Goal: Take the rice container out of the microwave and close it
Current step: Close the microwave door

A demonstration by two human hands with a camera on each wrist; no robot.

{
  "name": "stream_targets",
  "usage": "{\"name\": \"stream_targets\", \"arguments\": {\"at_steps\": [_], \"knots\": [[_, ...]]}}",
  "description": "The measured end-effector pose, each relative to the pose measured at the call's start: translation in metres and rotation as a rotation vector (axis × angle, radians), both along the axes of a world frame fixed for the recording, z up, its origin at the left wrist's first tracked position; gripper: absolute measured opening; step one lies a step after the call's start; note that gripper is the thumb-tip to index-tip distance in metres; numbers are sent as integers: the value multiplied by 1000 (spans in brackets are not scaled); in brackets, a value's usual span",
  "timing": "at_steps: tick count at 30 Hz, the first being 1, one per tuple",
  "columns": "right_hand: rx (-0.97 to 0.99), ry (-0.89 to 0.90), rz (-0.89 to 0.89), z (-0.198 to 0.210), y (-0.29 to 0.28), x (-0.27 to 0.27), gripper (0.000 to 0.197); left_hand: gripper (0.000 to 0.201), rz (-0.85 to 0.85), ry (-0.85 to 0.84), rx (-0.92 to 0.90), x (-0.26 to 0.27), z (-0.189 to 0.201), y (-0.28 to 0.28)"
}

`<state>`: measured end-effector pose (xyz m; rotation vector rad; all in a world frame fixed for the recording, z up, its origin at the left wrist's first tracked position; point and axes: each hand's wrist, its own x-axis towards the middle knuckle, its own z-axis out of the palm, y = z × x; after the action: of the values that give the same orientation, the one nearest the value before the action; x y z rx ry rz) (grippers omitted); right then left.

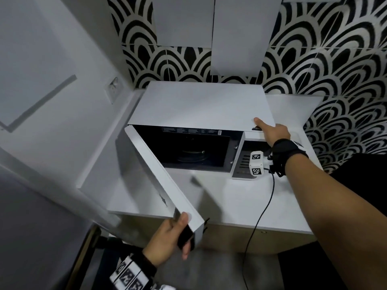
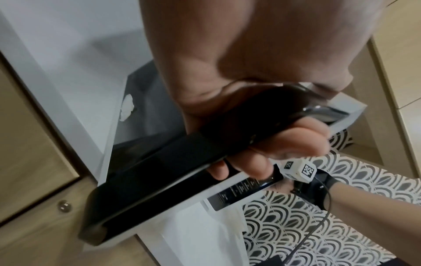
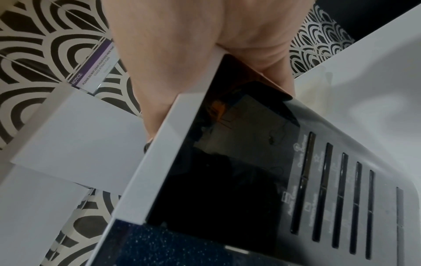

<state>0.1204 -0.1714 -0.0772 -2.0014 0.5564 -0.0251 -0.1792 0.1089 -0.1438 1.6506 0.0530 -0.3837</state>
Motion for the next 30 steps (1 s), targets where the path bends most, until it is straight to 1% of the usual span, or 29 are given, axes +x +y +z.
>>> {"name": "stream_targets", "arguments": {"at_steps": [2,4,8,11,14,22,27,30], "knots": [[-9,-4,-2,0,0,0,97,98,-29,-8,8,15,-2,-15],[-23,-5,-1,1,1,-1,99,100,-67,-10,23,32,-2,-33],[-35,-7,10,0,1,0,107,89,-68,-9,29,74,-5,-72],[-30,-15,10,0,1,0,102,86,10,5,9,106,-5,-95],[-26,2,17,1,1,-1,110,80,89,-7,12,135,-2,-113],[-38,3,6,0,0,1,105,81,227,-23,47,192,2,-140],[-45,-3,2,-1,0,1,100,76,278,-14,-44,210,10,-150],[-46,-1,0,-3,0,2,101,71,321,14,-121,215,8,-152]]}}
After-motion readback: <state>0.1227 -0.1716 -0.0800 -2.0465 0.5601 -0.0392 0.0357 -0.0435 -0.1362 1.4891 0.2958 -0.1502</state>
